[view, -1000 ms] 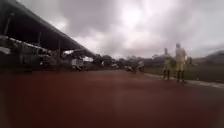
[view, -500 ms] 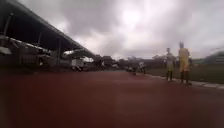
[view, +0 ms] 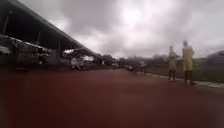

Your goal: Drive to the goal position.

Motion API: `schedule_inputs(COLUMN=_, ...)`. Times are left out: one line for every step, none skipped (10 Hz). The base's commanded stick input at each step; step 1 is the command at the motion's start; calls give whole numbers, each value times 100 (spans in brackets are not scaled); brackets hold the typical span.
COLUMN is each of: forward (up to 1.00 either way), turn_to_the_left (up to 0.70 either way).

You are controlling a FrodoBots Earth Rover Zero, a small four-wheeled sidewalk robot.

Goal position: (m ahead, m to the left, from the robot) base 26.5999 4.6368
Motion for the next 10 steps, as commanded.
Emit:
schedule_inputs(forward=50, turn_to_the_left=2)
schedule_inputs(forward=50, turn_to_the_left=2)
schedule_inputs(forward=50, turn_to_the_left=2)
schedule_inputs(forward=50, turn_to_the_left=2)
schedule_inputs(forward=50, turn_to_the_left=2)
schedule_inputs(forward=50, turn_to_the_left=2)
schedule_inputs(forward=50, turn_to_the_left=2)
schedule_inputs(forward=50, turn_to_the_left=2)
schedule_inputs(forward=50, turn_to_the_left=2)
schedule_inputs(forward=50, turn_to_the_left=2)
